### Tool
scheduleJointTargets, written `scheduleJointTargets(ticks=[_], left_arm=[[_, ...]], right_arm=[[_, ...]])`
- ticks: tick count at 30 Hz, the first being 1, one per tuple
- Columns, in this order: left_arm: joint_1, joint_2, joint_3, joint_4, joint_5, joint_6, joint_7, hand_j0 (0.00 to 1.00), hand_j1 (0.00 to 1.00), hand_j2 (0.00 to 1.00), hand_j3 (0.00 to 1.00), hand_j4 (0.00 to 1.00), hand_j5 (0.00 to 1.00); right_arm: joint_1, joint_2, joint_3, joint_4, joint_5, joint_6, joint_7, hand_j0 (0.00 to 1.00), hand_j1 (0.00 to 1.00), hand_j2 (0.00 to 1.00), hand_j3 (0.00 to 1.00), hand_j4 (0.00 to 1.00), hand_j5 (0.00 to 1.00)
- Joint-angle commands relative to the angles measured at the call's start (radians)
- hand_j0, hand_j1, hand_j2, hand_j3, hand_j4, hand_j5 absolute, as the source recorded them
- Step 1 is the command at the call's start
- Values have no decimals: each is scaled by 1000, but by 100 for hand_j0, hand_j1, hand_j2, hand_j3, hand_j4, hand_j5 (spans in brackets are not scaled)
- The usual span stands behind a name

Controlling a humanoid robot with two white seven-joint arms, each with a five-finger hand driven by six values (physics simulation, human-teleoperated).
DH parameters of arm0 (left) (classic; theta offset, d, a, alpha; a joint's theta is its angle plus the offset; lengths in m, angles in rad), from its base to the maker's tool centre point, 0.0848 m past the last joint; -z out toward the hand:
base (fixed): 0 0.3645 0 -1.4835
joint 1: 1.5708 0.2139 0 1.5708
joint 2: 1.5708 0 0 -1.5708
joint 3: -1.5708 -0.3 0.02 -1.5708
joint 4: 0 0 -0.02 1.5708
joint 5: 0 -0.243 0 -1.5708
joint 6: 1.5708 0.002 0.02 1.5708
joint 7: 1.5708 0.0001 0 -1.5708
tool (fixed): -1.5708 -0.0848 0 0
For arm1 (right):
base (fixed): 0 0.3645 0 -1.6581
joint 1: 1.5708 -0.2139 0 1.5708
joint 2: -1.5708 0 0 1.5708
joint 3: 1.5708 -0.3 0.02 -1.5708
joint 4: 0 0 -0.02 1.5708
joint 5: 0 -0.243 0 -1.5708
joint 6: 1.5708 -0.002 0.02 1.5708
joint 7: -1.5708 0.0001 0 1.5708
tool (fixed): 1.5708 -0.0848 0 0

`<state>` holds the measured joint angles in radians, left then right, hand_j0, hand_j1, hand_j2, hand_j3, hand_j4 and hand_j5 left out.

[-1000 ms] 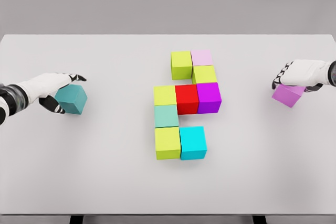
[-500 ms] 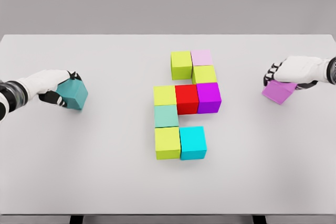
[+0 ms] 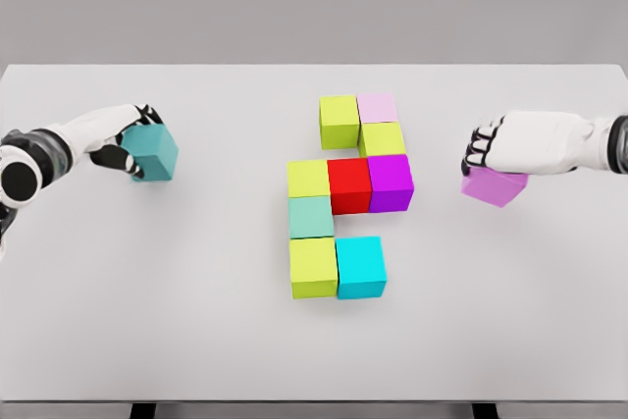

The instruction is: Assemble the squares on the desktop into the number 2

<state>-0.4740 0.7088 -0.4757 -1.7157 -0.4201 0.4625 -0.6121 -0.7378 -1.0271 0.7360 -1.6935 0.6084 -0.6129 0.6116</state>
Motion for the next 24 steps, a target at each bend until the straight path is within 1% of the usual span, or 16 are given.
scheduleJointTargets(ticks=[1,3,5,7,8,9,11,14,16,20,24], left_arm=[[-3,-23,0,-1,-6,10,1,41,41,41,41,41,41],[-12,-49,-3,-1,-16,13,1,41,41,41,41,41,41],[-31,-65,-17,1,-22,77,1,41,41,41,41,41,41],[-57,-83,-38,1,-25,111,1,41,41,41,41,41,41],[-64,-88,-47,1,-31,128,1,41,41,41,41,41,41],[-71,-110,-52,1,-62,148,1,41,41,41,41,41,41],[-77,-166,-52,2,-143,148,1,41,41,41,41,41,41],[-81,-216,-52,5,-206,148,1,41,41,41,41,41,41],[-83,-264,-52,10,-267,148,1,41,41,41,41,41,41],[-83,-336,-54,16,-362,148,1,41,41,41,41,41,41],[-83,-394,-52,61,-427,148,1,41,41,41,41,41,41]], right_arm=[[0,-56,40,-61,-33,2,-1,53,53,53,53,53,53],[0,-50,46,-61,-35,2,-1,53,53,53,53,53,53],[-5,-42,103,-61,-36,2,-1,52,52,52,52,52,52],[-9,-42,109,-61,-44,2,-1,53,53,53,53,53,53],[-11,-39,111,-61,-67,2,-1,53,53,53,53,53,53],[-12,-27,112,-61,-94,2,-1,53,53,53,53,53,53],[-15,1,121,-61,-102,2,-1,53,53,53,53,53,53],[-21,32,161,-63,-117,2,-1,53,53,53,53,53,53],[-20,39,163,-63,-119,2,-1,53,53,53,53,53,53],[-20,53,192,-63,-119,2,-1,53,53,53,53,53,53],[-20,58,194,-63,-119,2,-1,53,53,53,53,53,53]])
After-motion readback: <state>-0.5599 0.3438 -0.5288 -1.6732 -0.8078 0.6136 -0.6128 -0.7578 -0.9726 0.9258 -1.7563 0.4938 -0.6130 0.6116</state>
